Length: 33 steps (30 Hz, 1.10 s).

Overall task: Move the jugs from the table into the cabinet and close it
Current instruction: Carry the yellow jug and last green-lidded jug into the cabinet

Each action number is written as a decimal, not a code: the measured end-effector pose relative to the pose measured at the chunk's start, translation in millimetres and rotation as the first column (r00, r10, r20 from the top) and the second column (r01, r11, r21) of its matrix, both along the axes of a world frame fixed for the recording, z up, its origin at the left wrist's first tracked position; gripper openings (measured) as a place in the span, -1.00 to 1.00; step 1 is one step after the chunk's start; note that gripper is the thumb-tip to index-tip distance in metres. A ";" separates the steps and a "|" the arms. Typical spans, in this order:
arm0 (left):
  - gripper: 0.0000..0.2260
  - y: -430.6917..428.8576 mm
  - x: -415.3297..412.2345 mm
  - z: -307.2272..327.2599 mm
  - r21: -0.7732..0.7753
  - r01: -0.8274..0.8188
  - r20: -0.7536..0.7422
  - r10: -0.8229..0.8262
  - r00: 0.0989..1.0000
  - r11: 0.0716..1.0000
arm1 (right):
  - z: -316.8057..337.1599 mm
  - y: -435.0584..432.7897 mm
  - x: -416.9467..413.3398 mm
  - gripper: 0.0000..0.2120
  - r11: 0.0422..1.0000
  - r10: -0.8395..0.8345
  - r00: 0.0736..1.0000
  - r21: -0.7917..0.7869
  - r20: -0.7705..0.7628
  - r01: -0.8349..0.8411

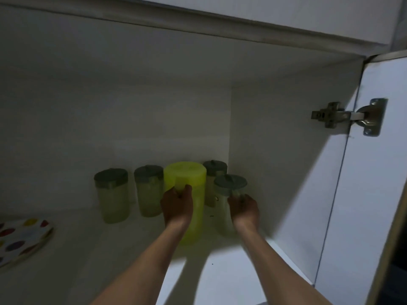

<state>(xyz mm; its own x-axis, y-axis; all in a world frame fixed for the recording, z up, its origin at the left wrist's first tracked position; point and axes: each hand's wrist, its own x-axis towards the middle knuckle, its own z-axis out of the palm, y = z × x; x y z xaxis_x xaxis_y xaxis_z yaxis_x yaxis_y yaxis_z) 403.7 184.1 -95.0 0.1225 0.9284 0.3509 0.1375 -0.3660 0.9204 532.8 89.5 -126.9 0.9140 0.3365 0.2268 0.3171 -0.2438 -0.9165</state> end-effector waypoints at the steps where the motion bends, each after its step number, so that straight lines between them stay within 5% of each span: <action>1: -0.60 1.5 6.7 -1.5 0.013 0.010 0.013 -0.010 1.000 1.000 | -2.9 3.7 5.5 -0.77 1.000 -0.002 1.000 -0.016 0.001 0.002; 15: -0.58 7.2 55.0 -9.7 0.021 0.053 0.012 -0.053 0.999 0.998 | -8.5 10.1 29.1 -0.82 1.000 0.014 1.000 -0.026 -0.017 -0.014; 17: -0.66 8.3 56.7 -10.2 -0.003 0.068 -0.036 -0.069 0.997 0.998 | -7.8 7.8 28.1 -0.82 1.000 0.017 1.000 -0.025 -0.024 -0.018; 22: -0.49 1.0 49.1 -8.5 0.014 0.042 -0.171 -0.039 0.985 0.999 | -3.9 1.1 23.9 -0.83 0.998 0.035 0.999 -0.043 -0.022 -0.036; 33: -0.49 -14.5 24.6 8.3 0.110 -0.115 -0.222 0.137 0.965 0.987 | 11.4 -22.4 4.6 -0.22 0.939 0.050 0.992 -0.343 0.119 -0.006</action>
<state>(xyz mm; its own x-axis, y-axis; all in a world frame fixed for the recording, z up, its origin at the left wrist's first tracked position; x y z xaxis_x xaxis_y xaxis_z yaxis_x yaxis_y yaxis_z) 428.3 169.6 -86.7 0.0936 0.9051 0.4148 0.3900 -0.4167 0.8211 537.4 67.0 -115.5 0.8751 0.4384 0.2049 0.4342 -0.5243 -0.7325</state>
